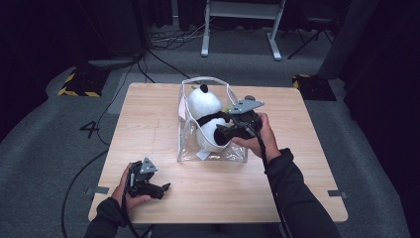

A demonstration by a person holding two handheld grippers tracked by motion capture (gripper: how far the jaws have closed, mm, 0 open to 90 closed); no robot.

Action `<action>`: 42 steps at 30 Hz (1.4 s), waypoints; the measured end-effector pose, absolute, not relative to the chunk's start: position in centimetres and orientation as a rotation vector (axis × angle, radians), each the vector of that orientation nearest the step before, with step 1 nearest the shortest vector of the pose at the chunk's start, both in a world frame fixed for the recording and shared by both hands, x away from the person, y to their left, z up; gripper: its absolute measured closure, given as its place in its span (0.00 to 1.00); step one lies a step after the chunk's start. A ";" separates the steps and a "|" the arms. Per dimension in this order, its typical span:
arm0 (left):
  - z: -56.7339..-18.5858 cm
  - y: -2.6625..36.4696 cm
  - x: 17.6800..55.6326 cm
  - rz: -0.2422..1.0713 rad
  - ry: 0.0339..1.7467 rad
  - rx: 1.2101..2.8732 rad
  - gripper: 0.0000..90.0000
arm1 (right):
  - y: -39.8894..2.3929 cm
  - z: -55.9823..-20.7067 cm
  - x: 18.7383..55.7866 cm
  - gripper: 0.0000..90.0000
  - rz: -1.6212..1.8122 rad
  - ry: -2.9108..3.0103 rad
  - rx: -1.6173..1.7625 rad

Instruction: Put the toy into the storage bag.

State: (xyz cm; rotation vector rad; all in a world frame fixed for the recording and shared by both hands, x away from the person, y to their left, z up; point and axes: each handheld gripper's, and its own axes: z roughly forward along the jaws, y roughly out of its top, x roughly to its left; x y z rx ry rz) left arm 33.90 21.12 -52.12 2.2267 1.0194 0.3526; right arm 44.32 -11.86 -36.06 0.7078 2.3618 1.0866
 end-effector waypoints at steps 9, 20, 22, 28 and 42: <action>-52.1 21.1 33.9 0.352 1.018 2.228 0.00 | -11.8 -36.0 44.2 0.38 1.089 2.365 0.688; -52.1 21.1 33.9 0.352 1.019 2.226 0.00 | -11.4 -35.9 43.9 0.21 1.050 2.320 0.687; -52.1 21.1 33.9 0.353 1.020 2.227 0.00 | -11.4 -35.8 43.8 0.20 1.038 2.311 0.688; -52.1 21.1 33.9 0.352 1.019 2.226 0.00 | -11.4 -35.4 43.3 0.20 1.037 2.305 0.663; -52.1 21.1 33.9 0.352 1.019 2.226 0.00 | -11.9 -34.1 42.6 0.21 1.049 2.273 0.631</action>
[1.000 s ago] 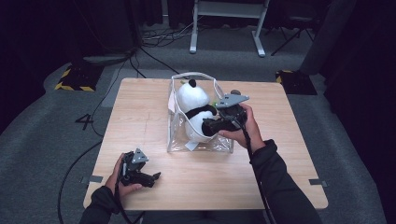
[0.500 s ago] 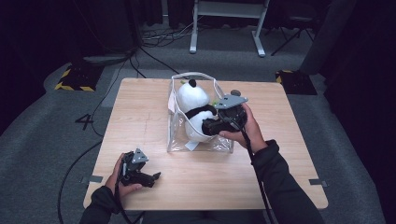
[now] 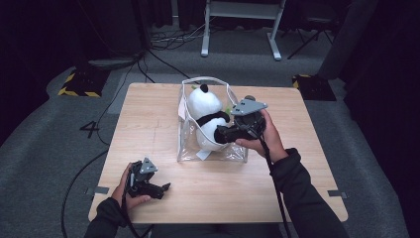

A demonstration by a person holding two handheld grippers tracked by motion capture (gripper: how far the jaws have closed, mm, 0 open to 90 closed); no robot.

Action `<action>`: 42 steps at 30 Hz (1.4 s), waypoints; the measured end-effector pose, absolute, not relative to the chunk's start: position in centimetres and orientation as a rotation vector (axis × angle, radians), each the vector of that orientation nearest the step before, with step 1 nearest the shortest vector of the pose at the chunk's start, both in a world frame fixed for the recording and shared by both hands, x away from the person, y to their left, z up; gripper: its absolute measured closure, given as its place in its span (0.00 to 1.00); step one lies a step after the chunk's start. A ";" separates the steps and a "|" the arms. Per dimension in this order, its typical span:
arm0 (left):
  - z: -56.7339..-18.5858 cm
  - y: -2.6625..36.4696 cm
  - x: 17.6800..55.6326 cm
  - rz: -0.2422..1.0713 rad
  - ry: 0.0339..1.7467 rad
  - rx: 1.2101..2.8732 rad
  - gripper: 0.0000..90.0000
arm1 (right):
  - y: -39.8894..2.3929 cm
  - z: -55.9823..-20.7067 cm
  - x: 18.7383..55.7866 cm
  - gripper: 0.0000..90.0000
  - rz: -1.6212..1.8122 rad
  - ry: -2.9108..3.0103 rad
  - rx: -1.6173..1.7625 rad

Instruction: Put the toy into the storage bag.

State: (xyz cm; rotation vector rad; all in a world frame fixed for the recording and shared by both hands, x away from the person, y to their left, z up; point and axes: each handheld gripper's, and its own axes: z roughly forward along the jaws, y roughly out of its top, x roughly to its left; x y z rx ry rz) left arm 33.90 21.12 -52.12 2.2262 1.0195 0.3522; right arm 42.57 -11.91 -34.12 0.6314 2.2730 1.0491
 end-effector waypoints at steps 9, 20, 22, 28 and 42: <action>-52.1 21.1 33.9 0.352 1.019 2.226 0.00 | -12.1 -33.3 42.2 0.21 1.055 2.256 0.618; -52.1 21.1 33.9 0.354 1.018 2.227 0.00 | -13.2 -32.4 41.8 0.21 1.054 2.236 0.617; -52.1 21.1 33.9 0.354 1.018 2.227 0.00 | -13.5 -32.2 41.7 0.21 1.054 2.228 0.618; -52.1 21.1 33.9 0.354 1.019 2.228 0.00 | -14.5 -31.5 41.3 0.21 1.065 2.213 0.622; -52.1 21.1 33.9 0.355 1.019 2.228 0.00 | -16.6 -30.9 40.6 0.21 1.046 2.190 0.630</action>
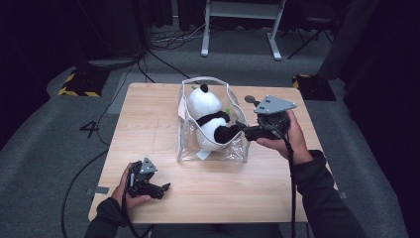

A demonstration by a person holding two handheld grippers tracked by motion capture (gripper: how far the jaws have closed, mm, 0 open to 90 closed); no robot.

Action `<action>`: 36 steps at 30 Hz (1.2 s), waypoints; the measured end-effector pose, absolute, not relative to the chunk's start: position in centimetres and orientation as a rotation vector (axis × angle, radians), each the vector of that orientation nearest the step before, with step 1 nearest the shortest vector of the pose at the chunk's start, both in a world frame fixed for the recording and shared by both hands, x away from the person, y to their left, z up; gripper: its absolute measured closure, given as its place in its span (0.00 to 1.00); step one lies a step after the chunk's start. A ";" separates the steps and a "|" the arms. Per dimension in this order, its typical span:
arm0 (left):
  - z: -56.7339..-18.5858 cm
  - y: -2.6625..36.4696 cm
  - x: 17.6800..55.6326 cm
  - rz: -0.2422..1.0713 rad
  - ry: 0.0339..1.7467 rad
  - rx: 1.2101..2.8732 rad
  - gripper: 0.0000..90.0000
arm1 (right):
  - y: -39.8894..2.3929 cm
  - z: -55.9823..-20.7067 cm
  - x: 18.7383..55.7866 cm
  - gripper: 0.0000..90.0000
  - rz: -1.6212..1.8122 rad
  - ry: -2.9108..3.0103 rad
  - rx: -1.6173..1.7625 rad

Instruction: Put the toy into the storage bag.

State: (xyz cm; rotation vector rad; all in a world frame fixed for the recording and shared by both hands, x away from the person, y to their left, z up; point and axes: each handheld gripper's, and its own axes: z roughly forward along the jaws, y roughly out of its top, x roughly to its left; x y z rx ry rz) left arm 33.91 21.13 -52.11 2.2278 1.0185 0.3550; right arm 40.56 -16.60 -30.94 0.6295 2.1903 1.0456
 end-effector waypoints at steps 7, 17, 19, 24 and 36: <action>-52.1 21.1 33.9 0.354 1.017 2.229 0.00 | -17.9 -31.1 40.2 0.21 1.036 2.184 0.648; -52.1 21.1 33.9 0.354 1.016 2.230 0.00 | -19.6 -31.2 39.7 0.21 1.008 2.171 0.671; -52.1 21.1 33.9 0.354 1.018 2.229 0.00 | -19.9 -31.2 39.5 0.21 1.004 2.169 0.668; -52.1 21.1 33.9 0.354 1.018 2.229 0.00 | -20.6 -31.2 39.2 0.21 1.001 2.166 0.672; -52.1 21.1 33.9 0.354 1.018 2.228 0.00 | -21.9 -31.6 38.7 0.21 0.977 2.163 0.683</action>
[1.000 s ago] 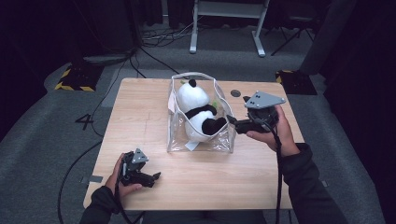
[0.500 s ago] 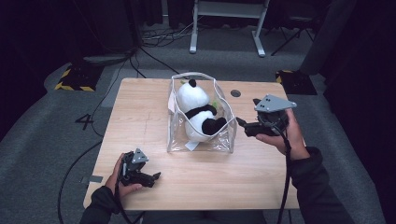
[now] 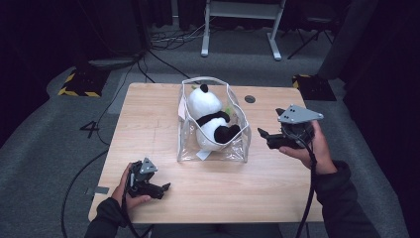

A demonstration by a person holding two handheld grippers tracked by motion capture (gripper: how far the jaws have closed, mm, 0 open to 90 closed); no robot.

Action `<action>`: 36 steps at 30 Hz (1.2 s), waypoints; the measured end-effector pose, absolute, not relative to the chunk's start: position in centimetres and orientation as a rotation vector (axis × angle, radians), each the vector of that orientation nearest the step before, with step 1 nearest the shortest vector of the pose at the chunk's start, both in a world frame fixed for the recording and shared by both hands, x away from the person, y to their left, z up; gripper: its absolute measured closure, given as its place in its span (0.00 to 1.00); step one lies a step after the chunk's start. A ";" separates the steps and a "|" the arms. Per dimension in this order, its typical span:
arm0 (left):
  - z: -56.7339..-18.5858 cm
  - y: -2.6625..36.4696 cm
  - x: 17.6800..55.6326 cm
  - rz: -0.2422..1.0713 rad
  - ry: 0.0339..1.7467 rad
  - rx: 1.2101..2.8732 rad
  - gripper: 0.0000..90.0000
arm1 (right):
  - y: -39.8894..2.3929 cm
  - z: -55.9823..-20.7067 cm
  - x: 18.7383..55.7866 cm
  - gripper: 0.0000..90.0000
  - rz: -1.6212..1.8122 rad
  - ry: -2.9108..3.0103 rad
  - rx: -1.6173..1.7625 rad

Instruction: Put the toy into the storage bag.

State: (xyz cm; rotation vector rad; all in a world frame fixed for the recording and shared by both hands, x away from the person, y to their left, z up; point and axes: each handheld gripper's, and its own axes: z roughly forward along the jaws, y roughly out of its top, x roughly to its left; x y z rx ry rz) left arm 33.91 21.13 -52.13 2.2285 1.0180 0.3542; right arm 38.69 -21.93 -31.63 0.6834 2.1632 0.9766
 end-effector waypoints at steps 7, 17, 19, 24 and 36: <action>-52.1 21.1 33.9 0.351 1.019 2.227 0.00 | -22.8 -32.2 38.6 0.21 0.960 2.163 0.702; -52.1 21.1 33.9 0.354 1.018 2.228 0.00 | -23.7 -33.3 38.8 0.20 0.932 2.175 0.732; -52.1 21.1 33.9 0.354 1.018 2.228 0.00 | -24.0 -33.7 38.9 0.20 0.926 2.182 0.740; -52.1 21.1 33.9 0.351 1.019 2.226 0.00 | -24.3 -34.1 39.0 0.20 0.916 2.185 0.752; -52.1 21.1 33.9 0.353 1.020 2.228 0.00 | -25.3 -35.7 39.1 0.20 0.874 2.202 0.780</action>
